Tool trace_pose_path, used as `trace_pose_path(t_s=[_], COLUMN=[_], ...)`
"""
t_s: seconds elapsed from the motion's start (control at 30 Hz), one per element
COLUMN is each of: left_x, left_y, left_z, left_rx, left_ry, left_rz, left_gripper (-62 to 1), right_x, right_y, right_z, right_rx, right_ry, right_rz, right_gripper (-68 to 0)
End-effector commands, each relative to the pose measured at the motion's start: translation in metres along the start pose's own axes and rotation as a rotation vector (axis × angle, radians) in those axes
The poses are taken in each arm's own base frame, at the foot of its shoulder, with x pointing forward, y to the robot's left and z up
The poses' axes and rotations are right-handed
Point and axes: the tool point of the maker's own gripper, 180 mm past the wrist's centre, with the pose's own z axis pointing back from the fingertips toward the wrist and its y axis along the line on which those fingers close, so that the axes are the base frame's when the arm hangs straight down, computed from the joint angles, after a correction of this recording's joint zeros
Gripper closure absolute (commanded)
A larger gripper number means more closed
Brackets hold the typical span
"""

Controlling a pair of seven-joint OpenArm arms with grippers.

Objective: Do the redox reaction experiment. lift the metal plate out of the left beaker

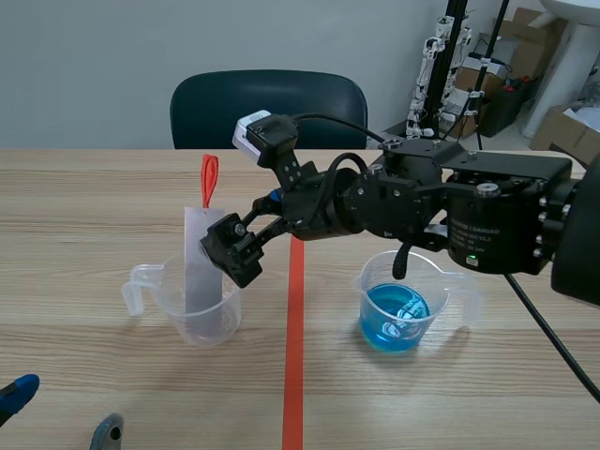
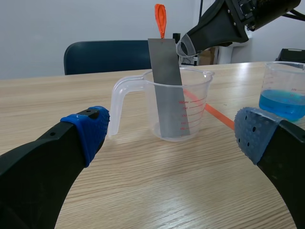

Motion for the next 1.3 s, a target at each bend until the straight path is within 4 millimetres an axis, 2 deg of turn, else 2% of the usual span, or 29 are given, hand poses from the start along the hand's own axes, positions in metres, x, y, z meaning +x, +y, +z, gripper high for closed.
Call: trace_pose_path(t_s=[0.0, 0.13, 0.43, 1.0, 1.13, 1.27], left_x=[0.006, 0.006, 0.006, 0.007, 0.007, 0.007], left_y=[0.002, 0.002, 0.002, 0.002, 0.002, 0.002], left_z=[-0.003, -0.003, -0.003, -0.003, -0.003, -0.003], left_rx=[0.003, 0.004, 0.003, 0.003, 0.003, 0.003], left_ry=[-0.035, -0.037, -0.036, -0.037, -0.037, -0.037], left_rz=[-0.002, -0.002, -0.001, -0.001, -0.001, -0.001], left_gripper=[-55.1, -55.1, -55.1, -55.1, -55.1, -55.1], right_x=[0.034, 0.042, 0.047, 0.04, 0.038, 0.036], right_y=[0.001, 0.006, 0.016, 0.017, 0.017, 0.019], right_z=[-0.002, -0.005, -0.011, -0.013, -0.013, -0.014], right_rx=[0.01, 0.022, 0.041, 0.04, 0.038, 0.041], right_ry=[-0.068, -0.082, -0.09, -0.051, -0.041, -0.025], right_rz=[0.042, 0.049, 0.048, 0.036, 0.035, 0.036], right_gripper=[-67.9, -67.9, -67.9, -67.8, -54.5, -52.4])
